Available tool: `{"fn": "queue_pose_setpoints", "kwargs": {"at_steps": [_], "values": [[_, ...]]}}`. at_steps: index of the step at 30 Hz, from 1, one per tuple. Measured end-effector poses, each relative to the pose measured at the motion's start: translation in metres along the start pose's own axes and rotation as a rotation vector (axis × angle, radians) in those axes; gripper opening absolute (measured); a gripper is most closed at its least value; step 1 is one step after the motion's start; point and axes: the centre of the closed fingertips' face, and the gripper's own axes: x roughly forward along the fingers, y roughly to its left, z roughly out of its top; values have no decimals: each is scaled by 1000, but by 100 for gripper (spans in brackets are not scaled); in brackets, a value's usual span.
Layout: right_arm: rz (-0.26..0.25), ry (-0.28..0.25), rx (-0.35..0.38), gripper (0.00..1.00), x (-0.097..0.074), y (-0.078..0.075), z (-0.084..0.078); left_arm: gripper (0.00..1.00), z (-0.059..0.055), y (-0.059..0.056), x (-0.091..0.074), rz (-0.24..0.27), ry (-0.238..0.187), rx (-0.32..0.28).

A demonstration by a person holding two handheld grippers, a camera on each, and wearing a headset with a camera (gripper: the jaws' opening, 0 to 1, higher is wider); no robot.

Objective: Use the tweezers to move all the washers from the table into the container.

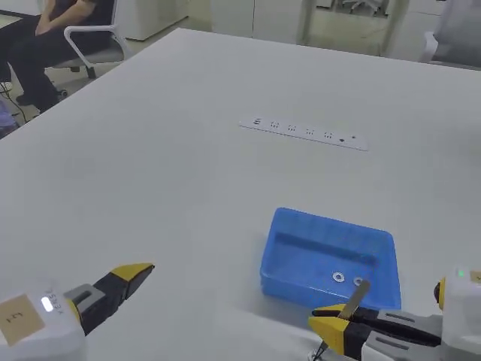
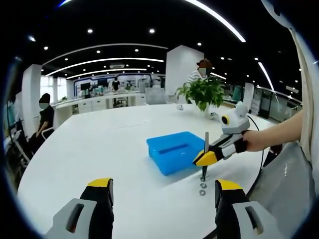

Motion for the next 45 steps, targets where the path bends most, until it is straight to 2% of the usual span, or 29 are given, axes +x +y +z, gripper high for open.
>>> {"fn": "queue_pose_setpoints", "kwargs": {"at_steps": [6,8,11,17,20,22,24,26,27,31,39,45], "values": [[24,27,-57,5,1,6,-2,85,0,0,0,0,0,0],[35,50,-93,5,1,11,-4,85,0,0,0,1,1,0],[56,76,-193,5,0,20,-8,85,0,-1,0,0,3,1],[51,115,-291,5,-2,26,-12,85,-1,-1,0,-2,6,5],[34,142,-405,4,-1,28,-14,85,0,-1,0,-2,5,5],[1,171,-441,3,-1,27,-15,85,0,-1,0,-3,4,4],[6,186,-475,3,2,32,-16,85,0,-1,0,-3,6,6],[-5,185,-460,3,3,31,-16,85,-1,-1,0,-3,7,8],[-20,179,-426,3,3,29,-15,85,0,-1,0,-2,6,9],[-30,125,-349,3,0,27,-2,85,1,-1,0,0,0,2],[-32,30,-293,3,-11,29,33,85,1,-3,0,-7,0,5],[-37,-17,-277,3,-15,29,51,84,1,-1,-1,-5,-1,2]]}}
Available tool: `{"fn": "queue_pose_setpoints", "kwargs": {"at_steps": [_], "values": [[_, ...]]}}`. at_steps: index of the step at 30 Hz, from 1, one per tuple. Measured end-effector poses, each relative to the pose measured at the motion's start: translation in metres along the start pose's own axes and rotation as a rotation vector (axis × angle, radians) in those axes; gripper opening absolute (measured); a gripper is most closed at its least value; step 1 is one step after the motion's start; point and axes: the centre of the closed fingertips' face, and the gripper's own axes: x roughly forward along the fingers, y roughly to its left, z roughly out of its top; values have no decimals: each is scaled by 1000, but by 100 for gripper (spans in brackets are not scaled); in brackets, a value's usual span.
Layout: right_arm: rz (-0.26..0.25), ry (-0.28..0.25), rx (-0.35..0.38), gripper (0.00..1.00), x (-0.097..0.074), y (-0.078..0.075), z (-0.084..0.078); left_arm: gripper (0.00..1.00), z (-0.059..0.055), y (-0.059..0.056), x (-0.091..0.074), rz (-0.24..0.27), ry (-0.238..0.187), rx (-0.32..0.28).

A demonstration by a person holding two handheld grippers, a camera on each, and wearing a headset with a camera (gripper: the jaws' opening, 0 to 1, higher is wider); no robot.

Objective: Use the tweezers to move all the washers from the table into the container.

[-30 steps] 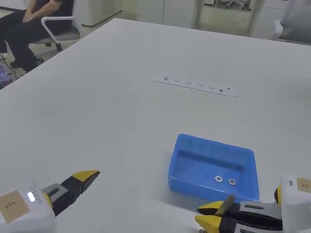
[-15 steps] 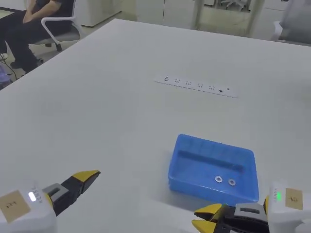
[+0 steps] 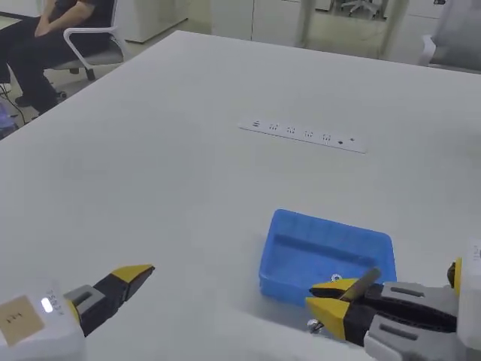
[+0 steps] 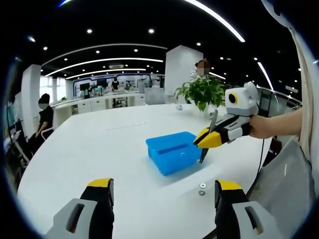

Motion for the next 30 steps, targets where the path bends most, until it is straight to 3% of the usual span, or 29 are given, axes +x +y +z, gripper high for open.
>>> {"fn": "queue_pose_setpoints", "kwargs": {"at_steps": [9,14,23,30], "values": [[-4,-94,84,3,-5,-15,25,85,1,1,0,2,-3,-3],[-42,-147,124,3,-12,-36,37,87,6,-2,-1,-8,-30,-18],[-109,-134,174,3,-5,-67,37,87,5,-1,-1,-4,-26,-20],[-114,-96,219,3,10,-79,27,86,4,0,-1,1,-24,-18]]}}
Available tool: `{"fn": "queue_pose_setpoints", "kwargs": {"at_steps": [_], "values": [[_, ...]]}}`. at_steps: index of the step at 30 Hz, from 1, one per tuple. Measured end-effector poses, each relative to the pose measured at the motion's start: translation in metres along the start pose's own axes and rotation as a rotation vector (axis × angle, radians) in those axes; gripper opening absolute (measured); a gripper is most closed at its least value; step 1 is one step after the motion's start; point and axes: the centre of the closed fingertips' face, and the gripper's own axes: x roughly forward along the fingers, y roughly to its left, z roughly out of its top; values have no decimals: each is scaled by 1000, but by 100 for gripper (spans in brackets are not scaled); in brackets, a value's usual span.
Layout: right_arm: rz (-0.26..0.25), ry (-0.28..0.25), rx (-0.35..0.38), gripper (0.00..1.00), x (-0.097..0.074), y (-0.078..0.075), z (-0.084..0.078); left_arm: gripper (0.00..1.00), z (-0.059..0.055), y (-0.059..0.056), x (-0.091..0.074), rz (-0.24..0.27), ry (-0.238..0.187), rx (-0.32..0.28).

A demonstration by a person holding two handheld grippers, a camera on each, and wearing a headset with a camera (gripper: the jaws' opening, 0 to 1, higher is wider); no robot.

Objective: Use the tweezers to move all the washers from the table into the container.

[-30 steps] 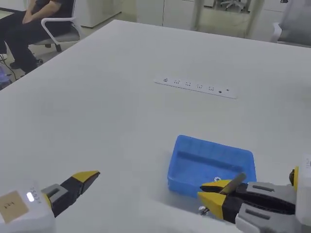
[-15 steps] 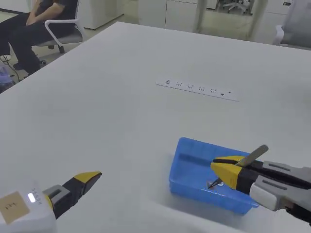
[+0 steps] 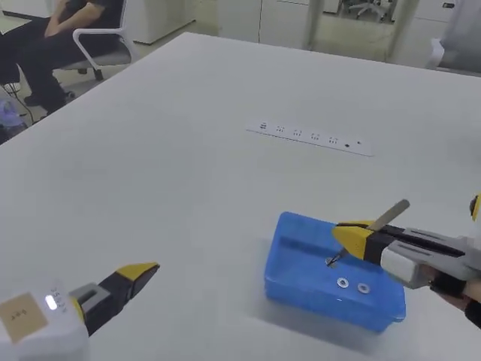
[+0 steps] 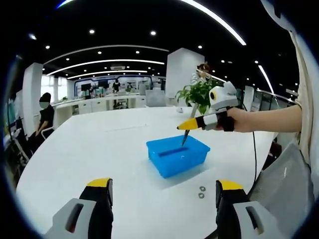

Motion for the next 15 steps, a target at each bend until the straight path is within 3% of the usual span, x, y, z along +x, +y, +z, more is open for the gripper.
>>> {"fn": "queue_pose_setpoints", "kwargs": {"at_steps": [10,15], "values": [[-44,104,42,4,16,-23,-26,86,0,1,0,4,0,2],[-59,117,69,4,22,-31,-32,85,0,1,0,2,3,3]]}}
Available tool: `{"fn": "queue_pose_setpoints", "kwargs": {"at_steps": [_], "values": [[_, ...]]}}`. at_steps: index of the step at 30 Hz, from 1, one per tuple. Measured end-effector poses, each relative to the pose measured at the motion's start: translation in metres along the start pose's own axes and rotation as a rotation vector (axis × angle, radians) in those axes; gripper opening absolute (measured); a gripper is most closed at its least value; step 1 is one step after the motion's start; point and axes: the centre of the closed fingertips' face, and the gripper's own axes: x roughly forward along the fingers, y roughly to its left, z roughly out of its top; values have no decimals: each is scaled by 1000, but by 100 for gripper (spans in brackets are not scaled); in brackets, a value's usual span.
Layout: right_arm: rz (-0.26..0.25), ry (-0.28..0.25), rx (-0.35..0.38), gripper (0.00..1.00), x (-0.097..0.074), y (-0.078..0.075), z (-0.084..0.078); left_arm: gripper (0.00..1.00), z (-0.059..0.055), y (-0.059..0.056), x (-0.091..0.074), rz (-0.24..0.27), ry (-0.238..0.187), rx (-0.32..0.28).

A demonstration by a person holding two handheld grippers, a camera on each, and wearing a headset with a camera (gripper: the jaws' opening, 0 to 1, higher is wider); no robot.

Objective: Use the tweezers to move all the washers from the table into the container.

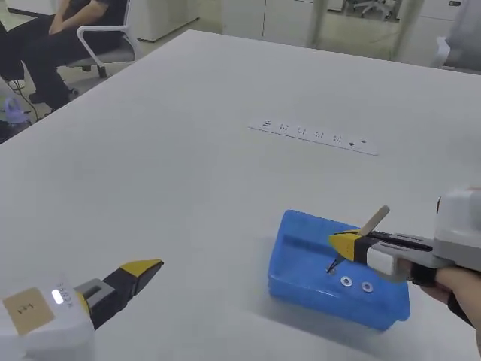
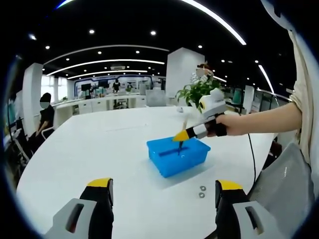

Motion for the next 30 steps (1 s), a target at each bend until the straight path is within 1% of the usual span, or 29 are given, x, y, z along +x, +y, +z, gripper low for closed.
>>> {"fn": "queue_pose_setpoints", "kwargs": {"at_steps": [6,11,16,18,23,28,30], "values": [[-12,34,-3,4,8,-3,-7,85,0,0,0,-1,2,1],[-19,51,-13,4,9,-5,-12,85,-1,-1,0,-3,3,1],[-34,72,-67,4,11,-5,-16,85,-1,0,-1,-3,3,2],[-32,67,-76,4,11,-5,-14,85,-1,-1,-1,-4,3,3],[-23,36,-102,4,7,4,-7,85,0,0,-1,-4,3,2],[-13,-23,-139,4,-1,17,9,85,0,0,-1,-4,3,3],[-1,-38,-148,4,-5,24,14,85,0,0,-1,-4,3,4]]}}
